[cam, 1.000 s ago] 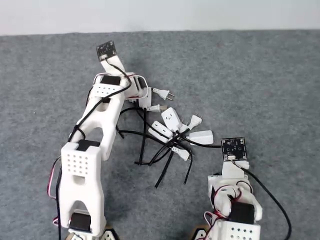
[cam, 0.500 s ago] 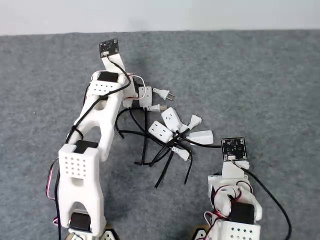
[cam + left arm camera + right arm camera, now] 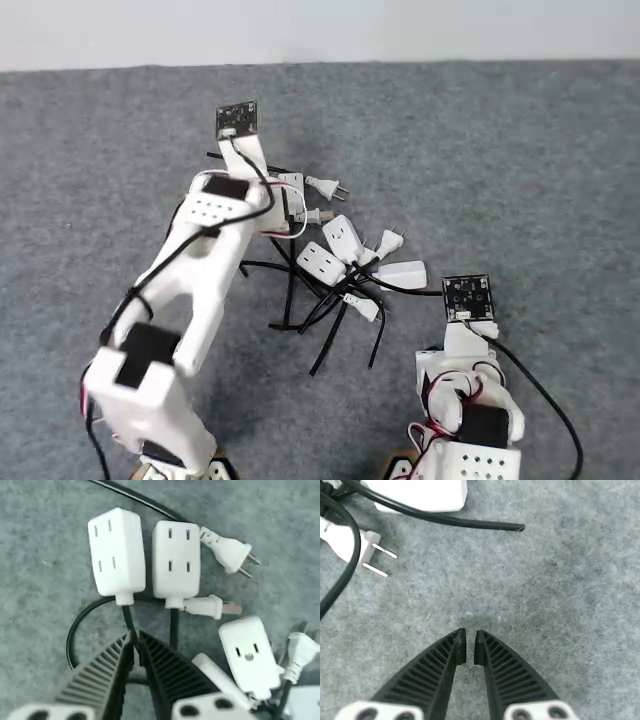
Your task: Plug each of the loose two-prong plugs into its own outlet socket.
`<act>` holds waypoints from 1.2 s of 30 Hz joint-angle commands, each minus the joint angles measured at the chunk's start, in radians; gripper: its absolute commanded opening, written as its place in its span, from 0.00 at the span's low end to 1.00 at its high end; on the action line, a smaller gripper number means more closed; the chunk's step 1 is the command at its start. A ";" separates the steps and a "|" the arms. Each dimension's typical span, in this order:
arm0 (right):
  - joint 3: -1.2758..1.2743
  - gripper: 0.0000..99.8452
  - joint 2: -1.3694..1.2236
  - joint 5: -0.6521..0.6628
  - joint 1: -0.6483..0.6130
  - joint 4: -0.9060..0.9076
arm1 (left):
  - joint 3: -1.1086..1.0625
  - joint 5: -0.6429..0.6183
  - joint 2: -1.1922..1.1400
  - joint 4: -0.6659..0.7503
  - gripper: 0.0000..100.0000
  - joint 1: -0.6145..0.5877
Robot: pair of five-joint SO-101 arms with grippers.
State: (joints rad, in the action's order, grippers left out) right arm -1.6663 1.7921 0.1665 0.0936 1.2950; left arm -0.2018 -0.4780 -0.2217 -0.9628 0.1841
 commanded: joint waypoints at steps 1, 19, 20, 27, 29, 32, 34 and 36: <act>-0.017 0.04 0.010 -0.002 0.013 0.001 | -0.028 0.008 0.138 0.091 0.01 -0.048; -0.017 0.04 0.010 -0.002 0.013 0.001 | 0.174 -0.267 -0.173 0.183 0.20 -0.153; -0.017 0.04 0.010 -0.002 0.013 0.001 | 0.193 -0.288 -0.190 0.167 0.23 -0.152; -0.017 0.04 0.010 -0.002 0.008 0.001 | 0.271 -0.315 -0.242 0.120 0.18 -0.157; -0.017 0.04 0.010 -0.002 0.007 0.001 | 0.272 -0.313 -0.241 0.120 0.16 -0.157; -0.017 0.04 0.010 -0.002 0.007 -0.001 | 0.274 -0.310 -0.241 0.124 0.13 -0.160; -0.017 0.04 0.010 -0.002 0.007 -0.001 | 0.274 -0.310 -0.245 0.126 0.07 -0.175; -0.017 0.04 0.010 -0.002 0.007 -0.001 | 0.274 -0.311 -0.250 0.138 0.00 -0.187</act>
State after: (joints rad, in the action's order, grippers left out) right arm -1.6663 1.7921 0.1665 0.0936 1.2950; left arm 0.0146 -0.7802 -0.4764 -0.8355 0.0184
